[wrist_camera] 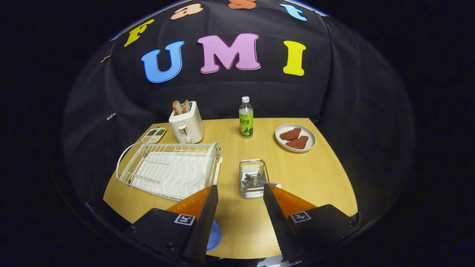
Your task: Take the plate from the dish rack, then take the spoon from the basket and place it into the plate.
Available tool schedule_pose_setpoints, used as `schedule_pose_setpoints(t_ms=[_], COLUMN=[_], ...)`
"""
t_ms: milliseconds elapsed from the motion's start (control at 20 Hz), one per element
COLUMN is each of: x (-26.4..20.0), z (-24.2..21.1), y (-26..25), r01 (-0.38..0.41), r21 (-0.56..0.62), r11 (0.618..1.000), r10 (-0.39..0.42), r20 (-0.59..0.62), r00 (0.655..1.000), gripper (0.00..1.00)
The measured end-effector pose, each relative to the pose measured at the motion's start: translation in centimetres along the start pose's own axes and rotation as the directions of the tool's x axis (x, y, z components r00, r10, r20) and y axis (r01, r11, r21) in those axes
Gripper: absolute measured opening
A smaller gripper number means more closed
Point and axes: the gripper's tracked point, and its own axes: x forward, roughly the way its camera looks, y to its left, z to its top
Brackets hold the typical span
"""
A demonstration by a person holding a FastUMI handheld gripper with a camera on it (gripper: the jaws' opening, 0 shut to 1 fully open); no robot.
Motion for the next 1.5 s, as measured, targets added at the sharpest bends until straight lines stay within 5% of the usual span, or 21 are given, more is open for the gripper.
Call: schedule_pose_setpoints(t_ms=[300, 800, 1050, 1500], x=[3.2, 9.9, 10.9, 9.6], z=[-0.3, -6.9, -7.7, -6.4], y=[-5.7, -4.9, -3.9, -4.4], r01=[0.008, -0.160, -0.192, -0.163], r21=[-0.123, -0.182, -0.114, -0.037], r11=[0.992, 0.970, 0.975, 0.986], r10=[-0.011, 0.125, 0.160, 0.151], r20=[-0.026, -0.189, -0.240, -0.220], r00=[1.000, 0.974, 0.958, 0.964], gripper=[0.75, 0.68, 0.22, 0.12])
